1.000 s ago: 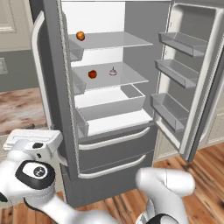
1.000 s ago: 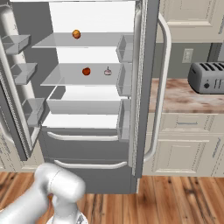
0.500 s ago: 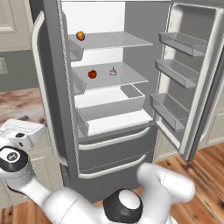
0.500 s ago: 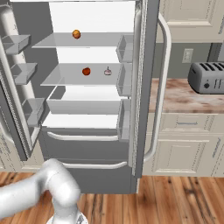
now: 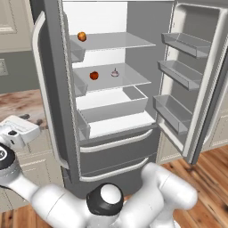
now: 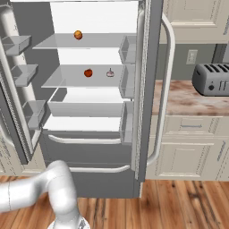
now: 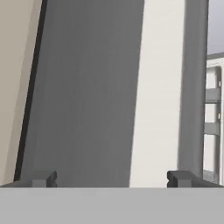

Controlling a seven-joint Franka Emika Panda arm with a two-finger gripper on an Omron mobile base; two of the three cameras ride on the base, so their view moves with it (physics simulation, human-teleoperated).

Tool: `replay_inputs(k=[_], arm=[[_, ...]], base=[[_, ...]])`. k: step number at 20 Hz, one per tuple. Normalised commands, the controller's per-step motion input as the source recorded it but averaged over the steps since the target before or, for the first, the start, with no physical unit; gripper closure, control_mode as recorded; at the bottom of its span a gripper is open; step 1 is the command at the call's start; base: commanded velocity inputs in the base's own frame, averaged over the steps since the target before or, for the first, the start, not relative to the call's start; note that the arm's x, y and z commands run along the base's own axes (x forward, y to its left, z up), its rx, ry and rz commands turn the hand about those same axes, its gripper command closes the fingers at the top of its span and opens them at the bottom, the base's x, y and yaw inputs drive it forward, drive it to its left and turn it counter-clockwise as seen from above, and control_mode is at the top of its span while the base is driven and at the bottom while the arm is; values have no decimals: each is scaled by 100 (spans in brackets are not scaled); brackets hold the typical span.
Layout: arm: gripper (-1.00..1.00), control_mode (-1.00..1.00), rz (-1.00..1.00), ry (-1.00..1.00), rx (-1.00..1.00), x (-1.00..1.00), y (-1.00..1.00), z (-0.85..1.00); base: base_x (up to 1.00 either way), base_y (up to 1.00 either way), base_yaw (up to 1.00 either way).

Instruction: Place the tomato in the correct fridge rack based on whether it is a fruit or vegetable. Finally, close the fridge door.

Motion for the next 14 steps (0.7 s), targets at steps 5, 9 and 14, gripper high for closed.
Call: replay_inputs(k=[5, 9, 14], arm=[[-100, -100, -2, 0, 7, 14, -51, 0], [-100, -100, 0, 0, 9, 3, -69, 5], [-100, -100, 0, 0, 10, 0, -76, 8]], base=[[0, 0, 0], [0, 0, 0], [0, 0, 0]])
